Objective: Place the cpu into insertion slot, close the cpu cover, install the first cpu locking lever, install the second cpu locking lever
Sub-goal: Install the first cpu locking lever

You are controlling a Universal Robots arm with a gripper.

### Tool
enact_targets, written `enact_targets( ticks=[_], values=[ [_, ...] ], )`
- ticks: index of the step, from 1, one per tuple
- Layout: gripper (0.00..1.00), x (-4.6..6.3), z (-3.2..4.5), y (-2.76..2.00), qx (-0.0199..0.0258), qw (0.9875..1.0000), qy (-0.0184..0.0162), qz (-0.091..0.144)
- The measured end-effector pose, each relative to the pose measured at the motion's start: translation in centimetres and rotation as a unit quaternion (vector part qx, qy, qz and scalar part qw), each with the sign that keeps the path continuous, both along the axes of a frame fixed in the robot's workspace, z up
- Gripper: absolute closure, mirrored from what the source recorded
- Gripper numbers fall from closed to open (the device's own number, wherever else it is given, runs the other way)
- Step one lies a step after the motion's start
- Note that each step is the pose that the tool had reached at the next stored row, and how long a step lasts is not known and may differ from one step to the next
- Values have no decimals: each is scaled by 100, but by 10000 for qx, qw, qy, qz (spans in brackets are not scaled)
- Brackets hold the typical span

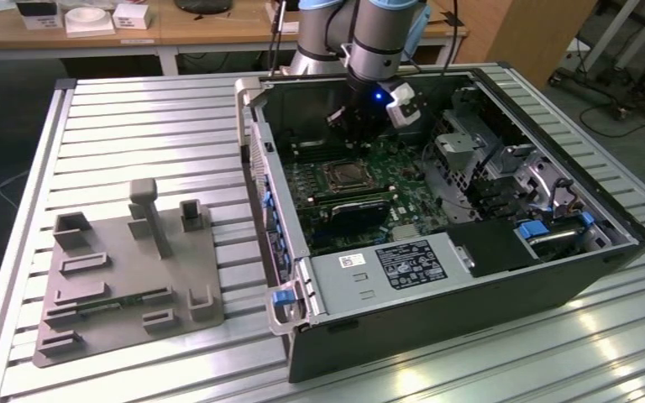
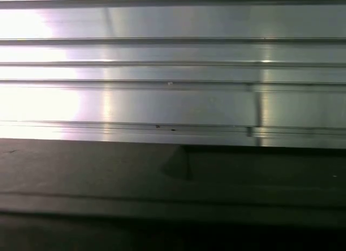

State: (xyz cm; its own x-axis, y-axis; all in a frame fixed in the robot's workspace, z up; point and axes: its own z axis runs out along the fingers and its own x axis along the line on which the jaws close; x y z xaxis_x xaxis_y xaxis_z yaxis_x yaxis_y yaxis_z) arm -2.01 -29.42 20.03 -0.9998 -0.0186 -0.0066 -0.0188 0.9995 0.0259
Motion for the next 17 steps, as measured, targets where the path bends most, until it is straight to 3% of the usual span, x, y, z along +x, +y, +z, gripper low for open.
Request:
enact_targets(
  ticks=[9,17],
  values=[
    [90,0,-17,-8,-61,10000,1,1],
    [90,-31,12,-8,-50,10000,0,1]
  ],
)
